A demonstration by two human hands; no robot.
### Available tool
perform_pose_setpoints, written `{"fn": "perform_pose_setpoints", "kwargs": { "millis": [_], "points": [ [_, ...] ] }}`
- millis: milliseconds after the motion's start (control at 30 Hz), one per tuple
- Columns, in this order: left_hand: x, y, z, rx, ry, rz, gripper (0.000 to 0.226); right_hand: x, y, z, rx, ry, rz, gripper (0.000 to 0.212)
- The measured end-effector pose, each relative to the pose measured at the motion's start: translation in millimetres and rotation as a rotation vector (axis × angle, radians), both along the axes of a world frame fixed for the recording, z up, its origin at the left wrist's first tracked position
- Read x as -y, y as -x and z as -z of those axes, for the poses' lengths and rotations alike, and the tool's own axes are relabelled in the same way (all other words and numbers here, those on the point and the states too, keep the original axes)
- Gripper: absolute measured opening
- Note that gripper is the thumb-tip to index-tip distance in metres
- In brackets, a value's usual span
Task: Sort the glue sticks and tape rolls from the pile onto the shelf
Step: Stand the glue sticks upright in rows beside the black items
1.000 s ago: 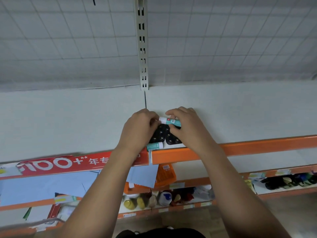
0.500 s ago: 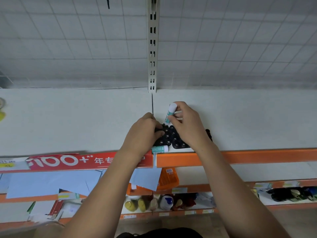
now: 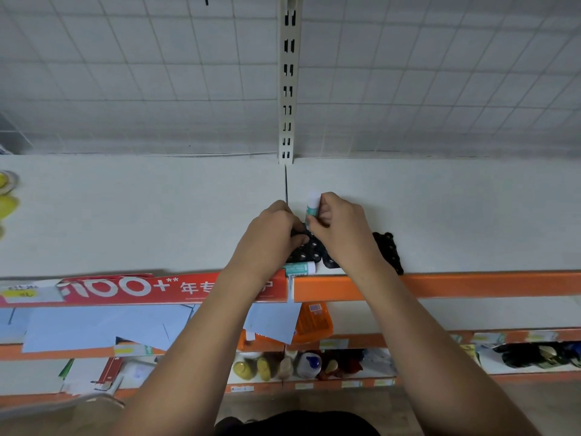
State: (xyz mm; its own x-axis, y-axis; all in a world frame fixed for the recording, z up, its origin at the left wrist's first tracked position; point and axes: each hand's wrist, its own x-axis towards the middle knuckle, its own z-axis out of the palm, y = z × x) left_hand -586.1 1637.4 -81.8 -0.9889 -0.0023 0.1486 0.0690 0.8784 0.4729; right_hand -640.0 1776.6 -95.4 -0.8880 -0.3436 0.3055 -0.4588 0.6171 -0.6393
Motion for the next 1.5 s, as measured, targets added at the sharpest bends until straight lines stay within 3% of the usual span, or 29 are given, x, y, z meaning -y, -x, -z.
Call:
{"fn": "perform_pose_setpoints", "kwargs": {
  "millis": [233, 400, 600, 767, 867, 1033, 1100, 1300, 1500],
  "points": [
    [7, -11, -8, -0.008, -0.013, 0.031, 0.026, 1, -4, -1, 0.010, -0.064, 0.022, 0.015],
    [15, -29, -19, 0.123, -0.004, 0.177, 0.023, -12, -14, -3, 0.045, -0.115, 0.032, 0.043],
    [12, -34, -16, 0.205, -0.027, 0.223, 0.021, -24, -40, -13, 0.046, -0.049, -0.020, 0.001],
    [14, -33, -11, 0.132, 0.012, 0.190, 0.013, -31, -52, -15, 0.193, -0.021, -0.085, 0.002],
    [15, -32, -11, 0.083, 0.025, 0.182, 0.015, -31, -54, -12, 0.245, -0.009, -0.097, 0.014],
    [13, -29, -13, 0.043, 0.003, 0.182, 0.017, -23, -53, -10, 0.198, -0.058, -0.115, 0.037],
    [13, -28, -13, 0.046, -0.012, 0.192, 0.016, -19, -51, -10, 0.148, -0.111, -0.120, 0.032],
    [27, -25, -14, -0.029, -0.103, -0.016, 0.018, -20, -41, -8, 0.074, -0.062, -0.022, 0.028],
    [28, -18, -24, -0.152, -0.480, -0.199, 0.026, -16, -32, -3, 0.061, -0.046, 0.024, 0.031]
  ]
}}
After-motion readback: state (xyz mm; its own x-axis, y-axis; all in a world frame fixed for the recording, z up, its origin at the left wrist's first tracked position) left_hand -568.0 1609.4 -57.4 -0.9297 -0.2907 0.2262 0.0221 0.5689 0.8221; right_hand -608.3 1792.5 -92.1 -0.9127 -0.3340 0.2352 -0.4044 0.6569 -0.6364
